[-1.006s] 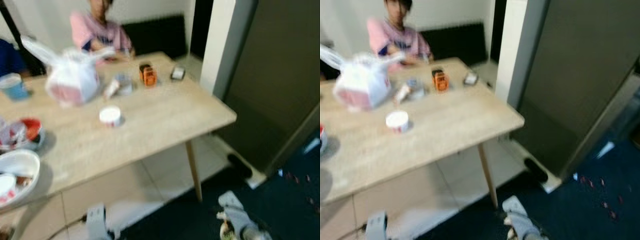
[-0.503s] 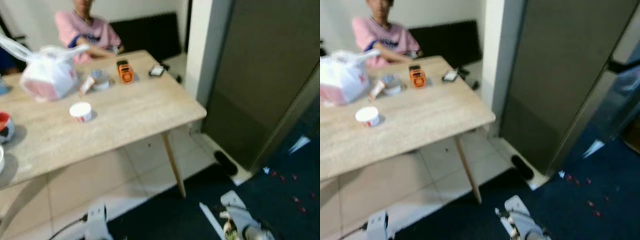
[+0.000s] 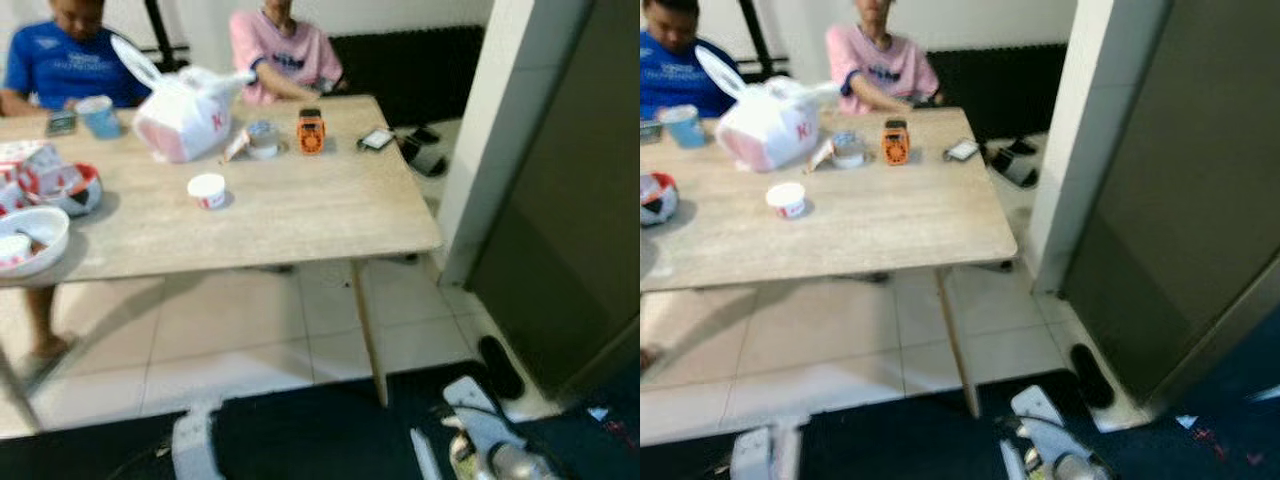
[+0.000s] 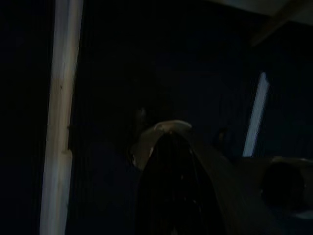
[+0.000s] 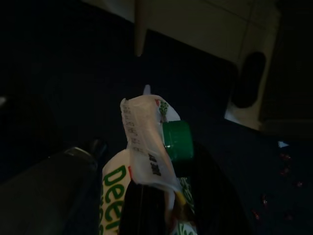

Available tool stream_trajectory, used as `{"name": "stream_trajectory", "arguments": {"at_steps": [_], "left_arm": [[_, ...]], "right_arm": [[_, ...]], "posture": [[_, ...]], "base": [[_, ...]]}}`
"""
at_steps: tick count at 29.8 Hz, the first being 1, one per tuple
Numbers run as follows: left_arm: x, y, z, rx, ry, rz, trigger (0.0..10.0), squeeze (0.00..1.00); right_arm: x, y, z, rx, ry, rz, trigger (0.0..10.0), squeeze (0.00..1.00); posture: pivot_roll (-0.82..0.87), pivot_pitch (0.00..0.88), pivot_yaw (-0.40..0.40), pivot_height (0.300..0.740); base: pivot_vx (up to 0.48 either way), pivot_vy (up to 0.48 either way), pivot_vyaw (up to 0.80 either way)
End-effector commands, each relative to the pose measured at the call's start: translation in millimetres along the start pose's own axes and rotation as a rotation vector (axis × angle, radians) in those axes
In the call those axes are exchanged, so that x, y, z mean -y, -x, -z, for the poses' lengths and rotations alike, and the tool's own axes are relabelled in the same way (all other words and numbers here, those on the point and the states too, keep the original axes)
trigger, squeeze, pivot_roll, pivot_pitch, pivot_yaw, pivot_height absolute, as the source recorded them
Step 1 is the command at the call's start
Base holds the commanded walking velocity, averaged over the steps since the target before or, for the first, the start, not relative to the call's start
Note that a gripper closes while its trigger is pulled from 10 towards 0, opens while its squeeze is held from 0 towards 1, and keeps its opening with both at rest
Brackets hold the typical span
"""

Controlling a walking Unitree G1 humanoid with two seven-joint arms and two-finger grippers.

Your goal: Restocking fridge

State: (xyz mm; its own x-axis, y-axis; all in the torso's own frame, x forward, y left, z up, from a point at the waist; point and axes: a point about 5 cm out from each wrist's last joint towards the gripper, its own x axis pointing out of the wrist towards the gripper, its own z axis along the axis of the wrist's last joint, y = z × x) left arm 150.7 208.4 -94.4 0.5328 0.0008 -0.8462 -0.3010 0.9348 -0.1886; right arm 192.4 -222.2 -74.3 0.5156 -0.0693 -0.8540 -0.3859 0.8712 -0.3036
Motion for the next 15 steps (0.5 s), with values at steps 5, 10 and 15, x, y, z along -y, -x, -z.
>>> {"name": "stream_trajectory", "arguments": {"at_steps": [5,10,15], "left_arm": [[1.6,-0.7,-2.0,0.002,-0.009,0.003,10.0,0.0],[2.2,-0.8,-1.7,0.001,-0.01,0.004,10.0,0.0],[1.4,-0.4,-0.2,-0.003,-0.01,0.002,10.0,0.0]], "right_arm": [[1.0,0.1,0.1,-0.001,-0.012,0.011,10.0,0.0],[1.4,0.1,0.9,-0.007,-0.011,0.011,10.0,0.0],[0.5,0.2,2.6,-0.012,-0.014,0.01,10.0,0.0]], "posture": [[-0.02,0.0,0.011,0.74],[-0.02,0.0,0.009,0.74],[-0.02,0.0,0.009,0.74]], "base": [[0.0,-0.398,0.0],[0.0,-0.398,0.0],[0.0,-0.398,0.0]]}}
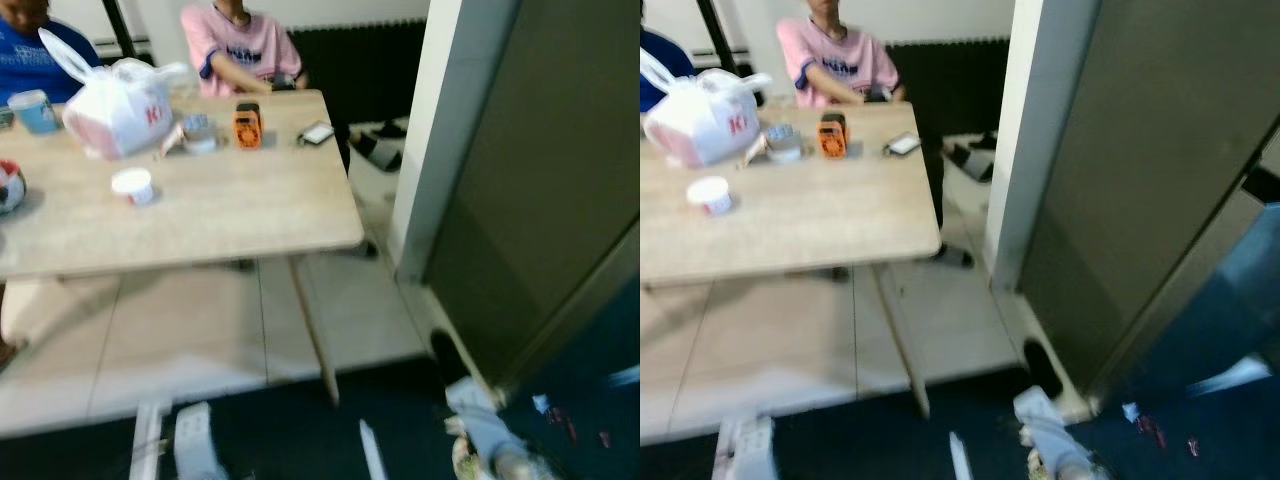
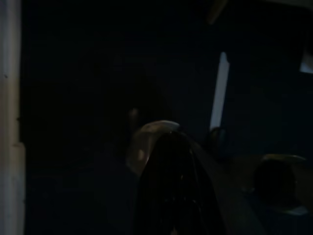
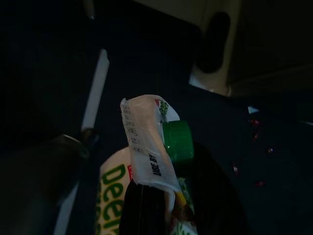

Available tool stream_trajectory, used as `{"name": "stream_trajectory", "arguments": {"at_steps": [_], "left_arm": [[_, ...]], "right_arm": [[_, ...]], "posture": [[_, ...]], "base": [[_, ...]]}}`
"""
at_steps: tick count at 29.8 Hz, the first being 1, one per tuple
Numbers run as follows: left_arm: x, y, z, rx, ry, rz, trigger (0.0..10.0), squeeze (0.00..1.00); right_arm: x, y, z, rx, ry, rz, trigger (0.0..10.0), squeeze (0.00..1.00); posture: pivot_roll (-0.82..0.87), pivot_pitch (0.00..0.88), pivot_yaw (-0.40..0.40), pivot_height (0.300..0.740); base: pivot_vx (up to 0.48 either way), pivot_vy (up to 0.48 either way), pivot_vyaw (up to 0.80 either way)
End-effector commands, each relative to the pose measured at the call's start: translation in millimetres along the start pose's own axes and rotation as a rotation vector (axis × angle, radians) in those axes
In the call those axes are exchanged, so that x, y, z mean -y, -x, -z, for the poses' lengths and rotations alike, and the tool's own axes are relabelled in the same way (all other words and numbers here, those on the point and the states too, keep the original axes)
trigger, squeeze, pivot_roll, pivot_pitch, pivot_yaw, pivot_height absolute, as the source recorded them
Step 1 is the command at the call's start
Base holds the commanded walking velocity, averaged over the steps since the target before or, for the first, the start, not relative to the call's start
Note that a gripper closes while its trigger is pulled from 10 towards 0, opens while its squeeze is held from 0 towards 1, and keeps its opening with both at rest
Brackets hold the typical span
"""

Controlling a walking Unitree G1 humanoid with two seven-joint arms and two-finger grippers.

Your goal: Restocking fridge

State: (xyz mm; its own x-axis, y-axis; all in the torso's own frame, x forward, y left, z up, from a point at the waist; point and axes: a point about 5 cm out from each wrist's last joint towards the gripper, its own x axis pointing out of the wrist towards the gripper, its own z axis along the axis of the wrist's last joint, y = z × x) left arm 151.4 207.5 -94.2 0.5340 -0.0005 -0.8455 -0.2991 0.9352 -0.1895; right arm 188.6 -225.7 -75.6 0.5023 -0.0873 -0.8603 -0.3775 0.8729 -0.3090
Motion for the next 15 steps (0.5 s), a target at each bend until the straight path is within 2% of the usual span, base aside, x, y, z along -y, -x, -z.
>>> {"name": "stream_trajectory", "arguments": {"at_steps": [1,15], "left_arm": [[0.0,0.0,0.5,-0.004,-0.009,0.0,10.0,0.0],[-1.6,0.5,1.8,-0.009,-0.01,-0.004,10.0,0.0]], "right_arm": [[-1.0,-0.3,-2.2,0.008,-0.01,0.0,10.0,0.0],[-1.7,-0.1,0.4,-0.001,-0.02,0.002,10.0,0.0]], "posture": [[-0.02,0.0,0.012,0.74],[-0.03,0.0,0.013,0.74]], "base": [[0.0,-0.398,0.0],[0.0,-0.398,0.0]]}}
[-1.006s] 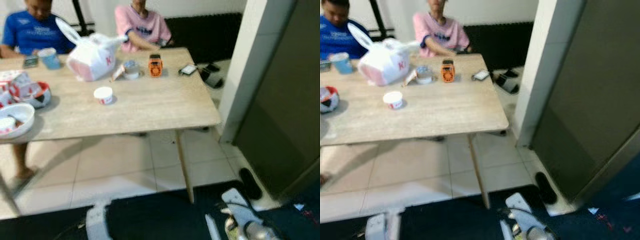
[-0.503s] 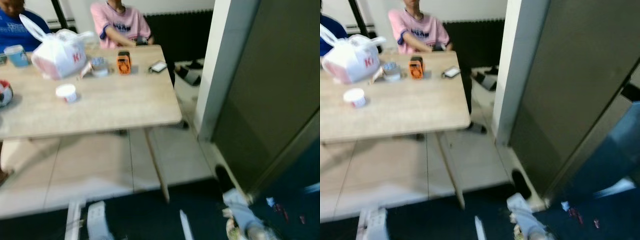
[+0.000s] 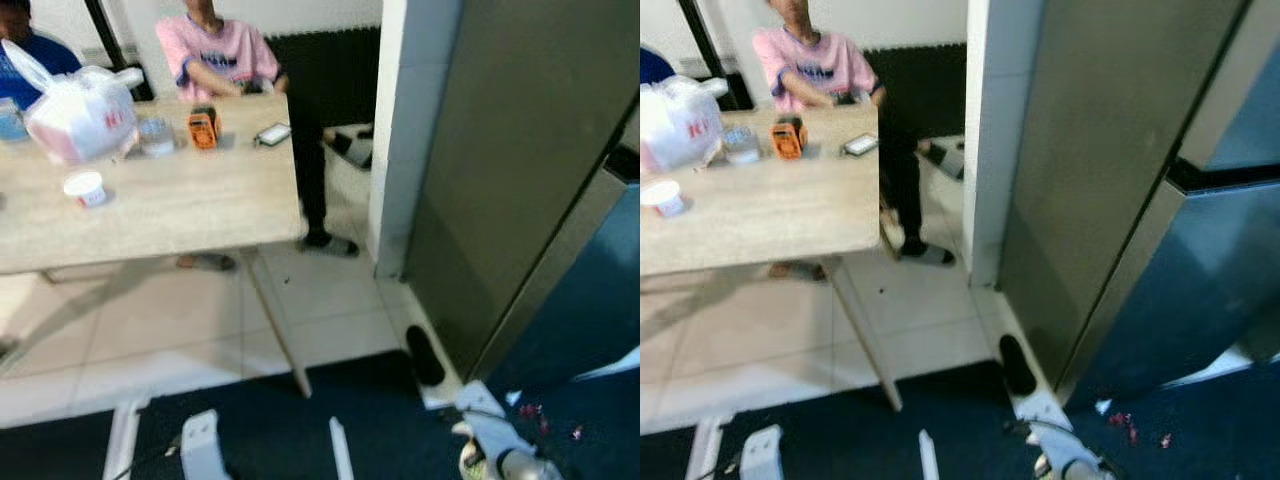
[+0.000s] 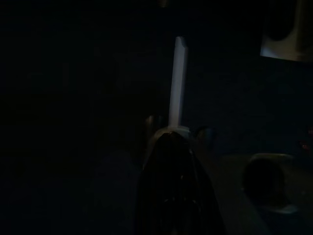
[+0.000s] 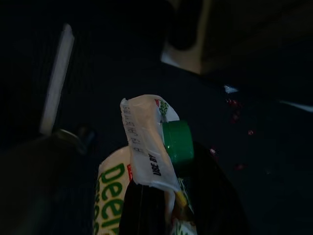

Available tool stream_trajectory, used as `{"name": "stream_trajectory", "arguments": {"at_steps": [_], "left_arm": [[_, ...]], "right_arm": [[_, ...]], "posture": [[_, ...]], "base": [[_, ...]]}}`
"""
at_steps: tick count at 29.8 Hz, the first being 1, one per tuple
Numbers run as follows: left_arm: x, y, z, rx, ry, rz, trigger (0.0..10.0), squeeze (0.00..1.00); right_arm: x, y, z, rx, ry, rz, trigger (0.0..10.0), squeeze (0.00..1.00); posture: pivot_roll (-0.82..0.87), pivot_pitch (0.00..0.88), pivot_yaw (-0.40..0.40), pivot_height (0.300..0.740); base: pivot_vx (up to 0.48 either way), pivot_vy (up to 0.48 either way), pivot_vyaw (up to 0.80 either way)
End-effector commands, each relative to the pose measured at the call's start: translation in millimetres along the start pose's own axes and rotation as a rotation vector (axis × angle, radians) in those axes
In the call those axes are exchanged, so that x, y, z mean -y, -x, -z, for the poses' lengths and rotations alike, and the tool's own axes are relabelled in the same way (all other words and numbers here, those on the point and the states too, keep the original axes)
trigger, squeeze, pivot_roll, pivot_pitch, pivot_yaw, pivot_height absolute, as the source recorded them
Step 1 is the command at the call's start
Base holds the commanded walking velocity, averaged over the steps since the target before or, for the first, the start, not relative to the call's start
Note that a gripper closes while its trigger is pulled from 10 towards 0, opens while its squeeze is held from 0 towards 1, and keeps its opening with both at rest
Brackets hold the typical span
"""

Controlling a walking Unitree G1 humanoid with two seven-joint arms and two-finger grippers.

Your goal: Restocking fridge

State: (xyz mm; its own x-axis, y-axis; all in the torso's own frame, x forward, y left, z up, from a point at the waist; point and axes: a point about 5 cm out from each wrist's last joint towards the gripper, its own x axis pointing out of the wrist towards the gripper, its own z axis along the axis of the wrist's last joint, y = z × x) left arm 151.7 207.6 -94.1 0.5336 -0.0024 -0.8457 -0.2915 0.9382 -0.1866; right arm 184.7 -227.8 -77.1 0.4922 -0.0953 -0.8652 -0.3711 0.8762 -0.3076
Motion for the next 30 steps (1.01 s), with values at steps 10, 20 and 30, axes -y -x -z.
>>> {"name": "stream_trajectory", "arguments": {"at_steps": [10,20,30], "left_arm": [[-1.2,0.6,3.0,-0.01,0.001,-0.005,10.0,0.0],[-3.0,1.1,3.6,-0.013,-0.002,-0.01,10.0,0.0],[-2.0,0.6,2.2,-0.006,0.014,-0.009,10.0,0.0]], "right_arm": [[-1.5,-0.5,-2.3,-0.007,-0.004,0.001,10.0,0.0],[-3.0,-0.4,-0.9,-0.004,-0.012,-0.001,10.0,0.0],[-3.2,-0.6,-2.7,0.0,-0.025,0.001,10.0,0.0]], "posture": [[-0.03,0.0,0.014,0.74],[-0.03,0.0,0.018,0.74],[-0.02,0.0,0.018,0.74]], "base": [[0.0,-0.398,-0.12],[0.0,-0.399,-0.48],[0.0,-0.315,0.0]]}}
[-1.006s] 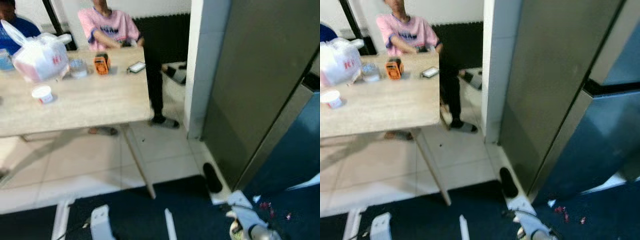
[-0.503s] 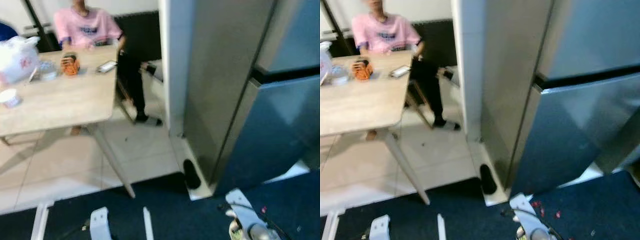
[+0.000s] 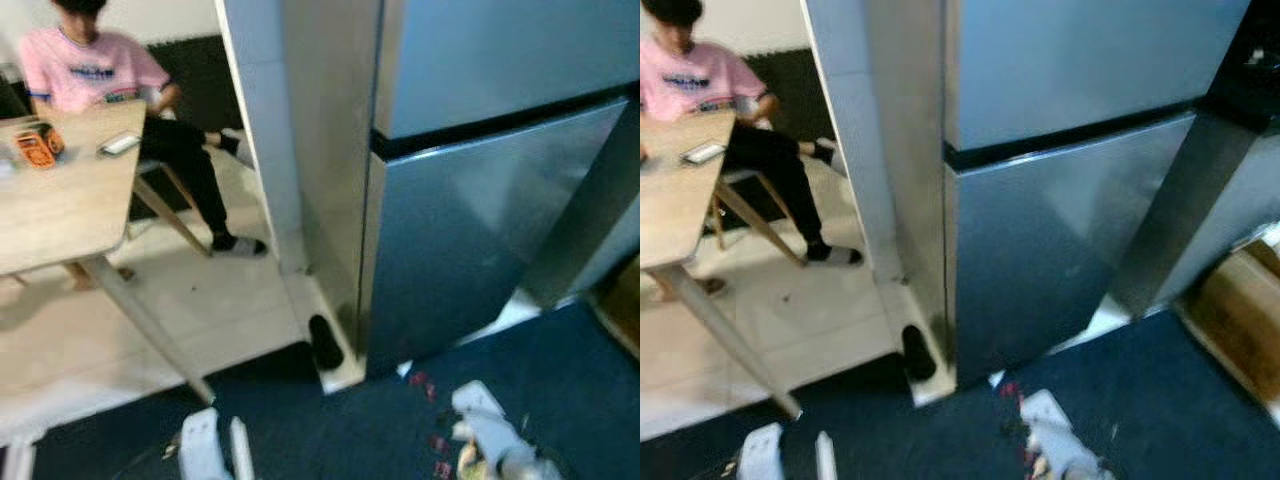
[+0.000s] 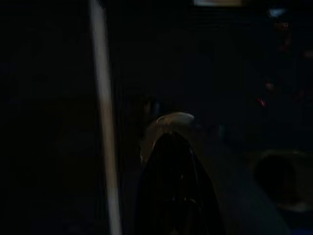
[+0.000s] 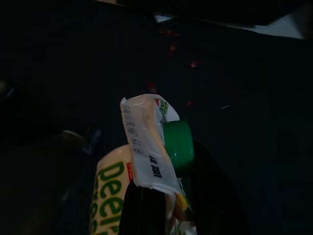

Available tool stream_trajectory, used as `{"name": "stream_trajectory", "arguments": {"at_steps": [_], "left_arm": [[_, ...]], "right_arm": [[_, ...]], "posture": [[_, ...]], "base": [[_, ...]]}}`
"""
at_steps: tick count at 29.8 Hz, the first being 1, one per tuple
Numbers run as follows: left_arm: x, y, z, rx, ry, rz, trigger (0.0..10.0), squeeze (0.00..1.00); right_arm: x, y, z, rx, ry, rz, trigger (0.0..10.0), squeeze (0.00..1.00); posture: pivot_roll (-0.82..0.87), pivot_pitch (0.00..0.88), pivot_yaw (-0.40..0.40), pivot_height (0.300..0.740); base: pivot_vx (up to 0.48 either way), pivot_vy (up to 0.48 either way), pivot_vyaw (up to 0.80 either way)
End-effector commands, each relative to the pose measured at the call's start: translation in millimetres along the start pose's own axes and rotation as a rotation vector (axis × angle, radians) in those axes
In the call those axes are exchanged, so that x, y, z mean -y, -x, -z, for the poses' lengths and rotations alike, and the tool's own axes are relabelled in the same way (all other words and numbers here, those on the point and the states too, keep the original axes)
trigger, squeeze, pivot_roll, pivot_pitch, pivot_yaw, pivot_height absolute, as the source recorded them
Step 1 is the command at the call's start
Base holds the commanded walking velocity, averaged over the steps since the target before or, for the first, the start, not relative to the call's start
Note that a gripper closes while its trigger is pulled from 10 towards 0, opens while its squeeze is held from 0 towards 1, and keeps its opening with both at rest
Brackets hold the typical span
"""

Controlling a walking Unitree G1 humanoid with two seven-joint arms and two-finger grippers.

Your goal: Restocking fridge

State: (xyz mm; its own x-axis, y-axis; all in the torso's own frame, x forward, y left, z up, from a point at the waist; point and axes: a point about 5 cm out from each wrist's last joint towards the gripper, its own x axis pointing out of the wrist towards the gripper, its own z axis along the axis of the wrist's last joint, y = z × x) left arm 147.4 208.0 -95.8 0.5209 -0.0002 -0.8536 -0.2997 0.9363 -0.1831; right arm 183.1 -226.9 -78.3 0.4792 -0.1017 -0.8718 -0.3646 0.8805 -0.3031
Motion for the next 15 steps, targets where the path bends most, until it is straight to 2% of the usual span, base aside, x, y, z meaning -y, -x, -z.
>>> {"name": "stream_trajectory", "arguments": {"at_steps": [1,8,11,15], "left_arm": [[0.0,-0.3,-2.2,0.009,0.014,-0.003,10.0,0.0],[-0.2,-0.3,-2.6,0.015,0.026,-0.007,10.0,0.0],[0.9,-0.4,-3.0,0.016,0.003,0.007,10.0,0.0],[1.8,-0.5,-1.9,0.012,-0.004,0.009,10.0,0.0]], "right_arm": [[-1.7,-0.5,-4.4,0.017,-0.017,0.002,10.0,0.0],[-2.2,-0.5,-4.6,0.016,-0.011,-0.001,10.0,0.0],[-1.6,-0.5,-4.5,0.015,-0.012,0.0,10.0,0.0],[-0.9,-0.4,-4.4,0.015,-0.012,0.001,10.0,0.0]], "posture": [[-0.02,0.0,0.018,0.74],[-0.02,0.0,0.016,0.74],[-0.02,0.0,0.011,0.74],[-0.02,0.0,0.01,0.74]], "base": [[0.0,0.0,0.0],[0.0,0.0,0.0],[0.0,0.0,0.0],[0.0,-0.466,0.0]]}}
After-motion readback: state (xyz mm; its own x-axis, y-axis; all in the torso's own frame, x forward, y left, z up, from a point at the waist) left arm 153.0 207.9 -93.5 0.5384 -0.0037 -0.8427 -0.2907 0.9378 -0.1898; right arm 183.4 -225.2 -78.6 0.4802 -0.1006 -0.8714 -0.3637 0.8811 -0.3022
